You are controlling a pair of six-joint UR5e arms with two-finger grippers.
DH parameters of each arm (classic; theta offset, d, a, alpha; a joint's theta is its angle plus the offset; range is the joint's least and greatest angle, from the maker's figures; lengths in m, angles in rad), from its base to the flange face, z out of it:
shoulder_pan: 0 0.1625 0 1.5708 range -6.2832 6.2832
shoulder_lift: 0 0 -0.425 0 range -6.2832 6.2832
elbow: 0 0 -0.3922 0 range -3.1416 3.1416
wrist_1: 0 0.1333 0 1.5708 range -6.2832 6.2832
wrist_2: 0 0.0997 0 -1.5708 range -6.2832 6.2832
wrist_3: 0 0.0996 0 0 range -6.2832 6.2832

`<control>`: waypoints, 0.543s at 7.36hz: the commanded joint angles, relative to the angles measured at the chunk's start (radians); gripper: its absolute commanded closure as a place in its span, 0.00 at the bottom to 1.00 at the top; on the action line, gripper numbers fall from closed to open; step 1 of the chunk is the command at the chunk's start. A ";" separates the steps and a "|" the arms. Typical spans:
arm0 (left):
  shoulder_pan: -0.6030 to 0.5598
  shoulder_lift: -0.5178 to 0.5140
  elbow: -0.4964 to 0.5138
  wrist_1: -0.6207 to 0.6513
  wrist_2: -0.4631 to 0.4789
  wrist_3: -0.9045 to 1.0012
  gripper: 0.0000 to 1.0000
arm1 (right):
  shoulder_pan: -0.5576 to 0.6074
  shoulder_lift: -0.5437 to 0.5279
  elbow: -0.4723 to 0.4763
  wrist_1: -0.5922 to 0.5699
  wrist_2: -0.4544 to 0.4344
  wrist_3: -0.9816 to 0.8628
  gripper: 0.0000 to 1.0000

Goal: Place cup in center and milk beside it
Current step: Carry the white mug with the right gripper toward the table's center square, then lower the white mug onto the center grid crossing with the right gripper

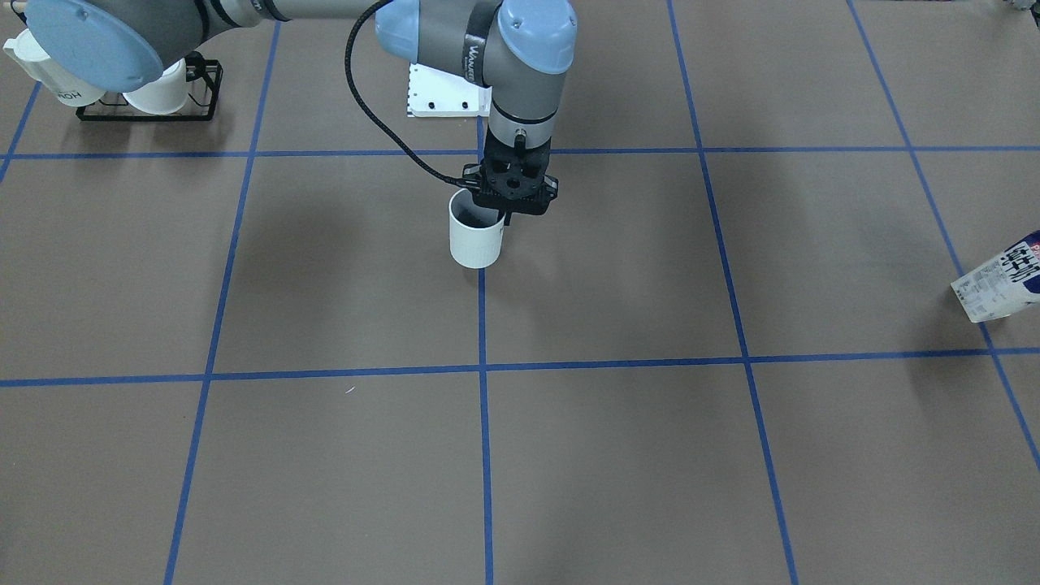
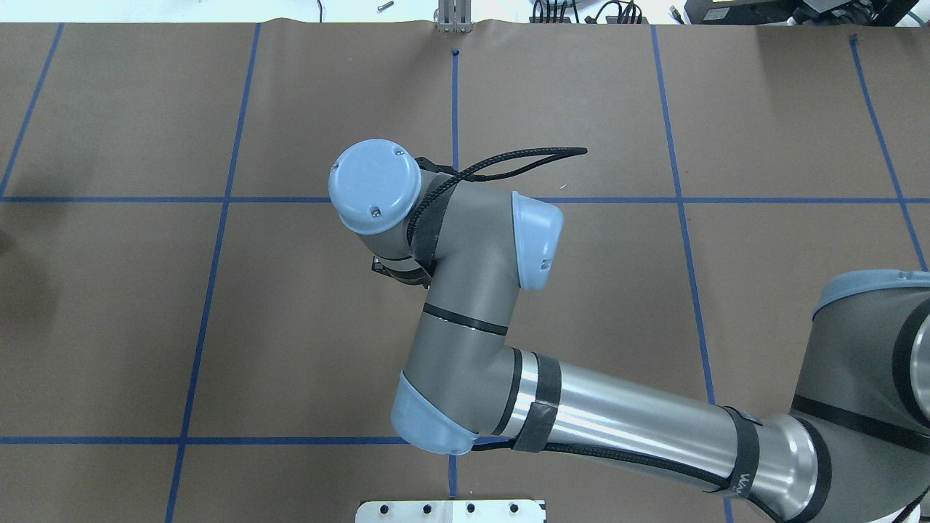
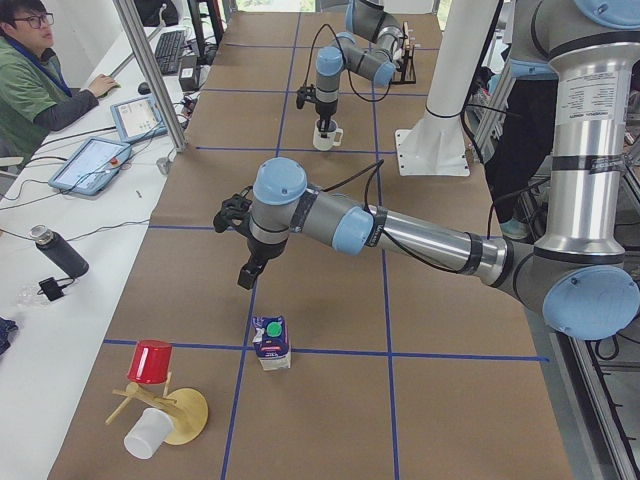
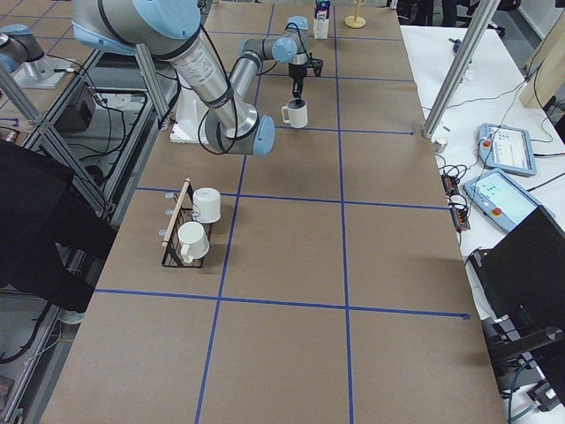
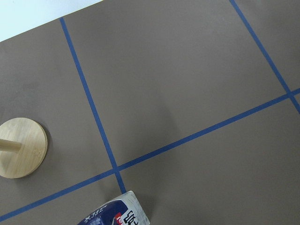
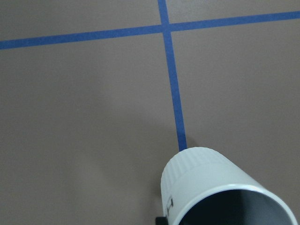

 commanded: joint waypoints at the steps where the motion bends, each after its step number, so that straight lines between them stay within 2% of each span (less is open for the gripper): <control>1: 0.000 0.008 -0.001 0.000 0.000 0.000 0.01 | -0.001 0.004 -0.009 0.020 0.003 -0.012 1.00; 4: 0.000 0.018 0.003 -0.020 0.000 0.000 0.01 | -0.001 0.001 -0.009 0.022 0.006 -0.013 1.00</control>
